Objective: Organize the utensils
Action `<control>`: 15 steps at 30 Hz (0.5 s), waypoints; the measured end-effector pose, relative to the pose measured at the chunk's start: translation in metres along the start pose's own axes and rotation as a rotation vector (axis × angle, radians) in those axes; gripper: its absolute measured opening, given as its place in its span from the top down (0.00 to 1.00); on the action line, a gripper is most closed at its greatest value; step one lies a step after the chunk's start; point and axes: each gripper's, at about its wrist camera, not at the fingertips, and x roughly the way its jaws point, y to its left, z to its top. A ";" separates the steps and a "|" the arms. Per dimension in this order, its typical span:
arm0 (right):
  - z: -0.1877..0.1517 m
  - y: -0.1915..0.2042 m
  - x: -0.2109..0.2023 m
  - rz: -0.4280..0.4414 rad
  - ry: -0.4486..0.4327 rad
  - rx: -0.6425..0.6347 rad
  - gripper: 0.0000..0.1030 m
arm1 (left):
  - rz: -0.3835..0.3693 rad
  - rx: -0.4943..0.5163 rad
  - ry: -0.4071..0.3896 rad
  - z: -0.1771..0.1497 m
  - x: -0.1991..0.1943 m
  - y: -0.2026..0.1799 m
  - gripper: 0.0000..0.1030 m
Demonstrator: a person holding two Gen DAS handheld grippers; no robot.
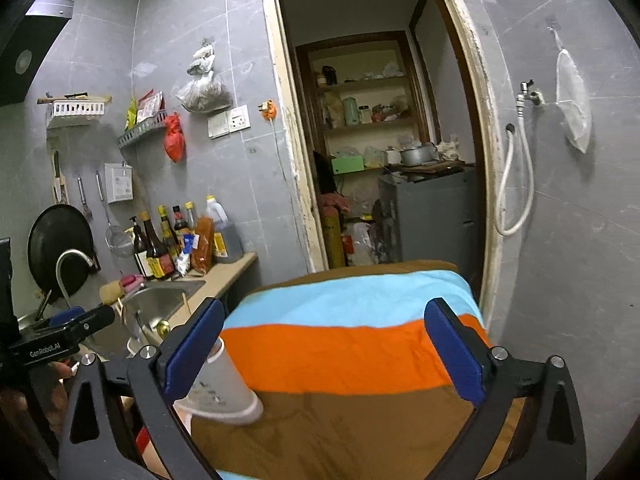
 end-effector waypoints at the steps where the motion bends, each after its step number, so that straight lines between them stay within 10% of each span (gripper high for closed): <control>1: -0.001 -0.002 -0.007 -0.009 0.004 -0.003 0.04 | 0.011 -0.002 0.002 -0.003 -0.006 -0.002 0.00; 15: -0.030 -0.017 -0.092 -0.040 0.022 -0.018 0.02 | 0.054 -0.020 0.021 -0.050 -0.079 -0.010 0.00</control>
